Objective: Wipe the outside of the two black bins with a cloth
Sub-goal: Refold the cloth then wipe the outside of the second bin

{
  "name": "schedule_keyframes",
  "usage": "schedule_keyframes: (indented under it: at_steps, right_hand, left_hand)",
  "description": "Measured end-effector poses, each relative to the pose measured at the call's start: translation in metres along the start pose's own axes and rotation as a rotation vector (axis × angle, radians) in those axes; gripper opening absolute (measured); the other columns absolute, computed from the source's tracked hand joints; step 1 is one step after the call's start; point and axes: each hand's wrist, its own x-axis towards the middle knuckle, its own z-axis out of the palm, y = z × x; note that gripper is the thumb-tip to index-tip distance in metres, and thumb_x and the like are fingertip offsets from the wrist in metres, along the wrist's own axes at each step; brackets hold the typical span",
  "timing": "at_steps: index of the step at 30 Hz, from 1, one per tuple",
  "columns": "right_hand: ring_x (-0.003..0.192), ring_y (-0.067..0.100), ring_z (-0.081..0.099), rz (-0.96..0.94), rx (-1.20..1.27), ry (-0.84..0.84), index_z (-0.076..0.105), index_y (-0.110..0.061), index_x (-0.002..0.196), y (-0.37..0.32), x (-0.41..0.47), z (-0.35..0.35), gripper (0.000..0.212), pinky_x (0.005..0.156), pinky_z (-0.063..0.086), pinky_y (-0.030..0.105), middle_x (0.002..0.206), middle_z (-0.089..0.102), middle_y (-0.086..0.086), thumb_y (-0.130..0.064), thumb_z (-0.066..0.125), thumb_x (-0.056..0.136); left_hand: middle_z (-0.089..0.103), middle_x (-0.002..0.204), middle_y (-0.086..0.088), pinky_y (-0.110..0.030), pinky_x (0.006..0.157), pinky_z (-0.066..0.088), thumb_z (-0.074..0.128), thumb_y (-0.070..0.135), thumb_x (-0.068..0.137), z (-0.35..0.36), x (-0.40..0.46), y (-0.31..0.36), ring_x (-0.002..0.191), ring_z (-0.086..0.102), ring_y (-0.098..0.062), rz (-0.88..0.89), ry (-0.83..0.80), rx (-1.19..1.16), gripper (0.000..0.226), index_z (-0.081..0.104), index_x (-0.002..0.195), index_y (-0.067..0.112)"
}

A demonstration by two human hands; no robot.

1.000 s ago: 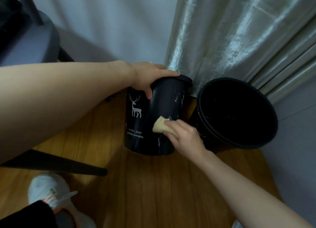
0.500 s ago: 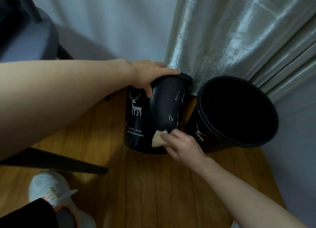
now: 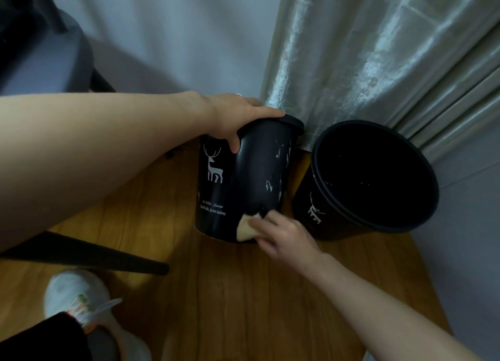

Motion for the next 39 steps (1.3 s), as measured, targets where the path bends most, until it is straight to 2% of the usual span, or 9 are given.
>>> schedule_keyframes:
  at_steps: [4, 8, 10, 14, 18, 24, 27, 32, 39]
  right_hand:
    - [0.078, 0.014, 0.061, -0.029, 0.018, -0.078, 0.058, -0.015, 0.119, -0.001, -0.007, 0.003, 0.03, 0.062, 0.058, 0.029, 0.097, 0.059, 0.003, -0.024, 0.055, 0.09]
    - [0.077, 0.02, 0.062, 0.223, 0.115, 0.192, 0.062, -0.013, 0.121, -0.001, 0.024, -0.003, 0.034, 0.065, 0.058, 0.037, 0.097, 0.059, 0.003, -0.017, 0.065, 0.088]
    - [0.078, 0.02, 0.062, 0.267, 0.123, 0.239, 0.064, -0.012, 0.121, 0.0, 0.029, -0.003, 0.035, 0.066, 0.058, 0.037, 0.097, 0.059, 0.004, -0.014, 0.07, 0.086]
    - [0.079, 0.015, 0.06, 0.112, 0.109, 0.063, 0.056, -0.016, 0.124, 0.002, 0.002, 0.004, 0.036, 0.064, 0.057, 0.031, 0.1, 0.057, 0.004, -0.021, 0.06, 0.089]
    - [0.075, 0.012, 0.058, -0.002, 0.065, -0.09, 0.061, -0.013, 0.117, 0.002, -0.01, 0.006, 0.031, 0.06, 0.056, 0.027, 0.096, 0.058, 0.003, -0.025, 0.056, 0.089]
    - [0.079, 0.016, 0.061, 0.172, 0.099, 0.186, 0.064, -0.011, 0.118, 0.003, 0.029, -0.004, 0.032, 0.066, 0.058, 0.03, 0.097, 0.059, 0.004, -0.014, 0.065, 0.087]
    - [0.076, 0.015, 0.058, 0.047, 0.051, 0.067, 0.06, -0.012, 0.119, 0.0, 0.013, 0.004, 0.033, 0.063, 0.055, 0.025, 0.097, 0.056, 0.005, -0.02, 0.059, 0.088]
    - [0.074, 0.011, 0.059, -0.074, 0.044, -0.148, 0.059, -0.017, 0.117, -0.001, -0.019, 0.015, 0.033, 0.06, 0.054, 0.022, 0.097, 0.058, 0.002, -0.024, 0.064, 0.086]
    - [0.079, 0.012, 0.058, 0.157, 0.134, 0.132, 0.059, -0.015, 0.121, 0.003, 0.01, 0.004, 0.033, 0.066, 0.054, 0.022, 0.098, 0.056, 0.001, -0.021, 0.059, 0.089]
  left_hand:
    - [0.043, 0.13, -0.007, -0.037, 0.087, 0.041, 0.087, 0.021, 0.067, -0.001, -0.001, -0.001, 0.108, 0.052, -0.033, -0.003, -0.015, 0.02, 0.119, 0.005, 0.151, 0.043]
    - [0.044, 0.129, -0.007, -0.039, 0.087, 0.041, 0.088, 0.021, 0.065, 0.0, 0.0, -0.001, 0.108, 0.053, -0.035, -0.002, -0.005, 0.04, 0.122, 0.006, 0.152, 0.043]
    - [0.044, 0.13, -0.007, -0.037, 0.086, 0.04, 0.088, 0.021, 0.065, 0.0, 0.0, -0.001, 0.108, 0.053, -0.035, -0.003, -0.005, 0.045, 0.121, 0.006, 0.152, 0.042]
    - [0.043, 0.128, -0.007, -0.039, 0.088, 0.042, 0.087, 0.021, 0.067, -0.001, -0.002, -0.001, 0.106, 0.053, -0.034, -0.005, -0.013, 0.038, 0.12, 0.005, 0.151, 0.043]
    - [0.043, 0.128, -0.007, -0.041, 0.089, 0.044, 0.087, 0.022, 0.067, -0.002, -0.003, -0.001, 0.107, 0.053, -0.035, -0.007, -0.023, 0.052, 0.121, 0.004, 0.151, 0.043]
    - [0.044, 0.128, -0.007, -0.037, 0.085, 0.04, 0.088, 0.021, 0.067, -0.001, -0.001, -0.002, 0.108, 0.052, -0.033, -0.004, -0.014, 0.054, 0.121, 0.004, 0.151, 0.044]
    - [0.043, 0.128, -0.007, -0.042, 0.089, 0.044, 0.087, 0.023, 0.067, -0.002, -0.002, -0.002, 0.108, 0.052, -0.034, -0.004, -0.022, 0.043, 0.121, 0.003, 0.15, 0.045]
    - [0.043, 0.129, -0.007, -0.044, 0.092, 0.045, 0.087, 0.023, 0.068, -0.003, -0.004, -0.001, 0.109, 0.052, -0.034, -0.009, -0.038, 0.061, 0.121, 0.001, 0.15, 0.045]
    - [0.043, 0.126, -0.007, -0.049, 0.093, 0.045, 0.088, 0.024, 0.066, -0.003, -0.004, -0.001, 0.108, 0.052, -0.034, -0.02, -0.034, 0.071, 0.123, 0.0, 0.149, 0.046]
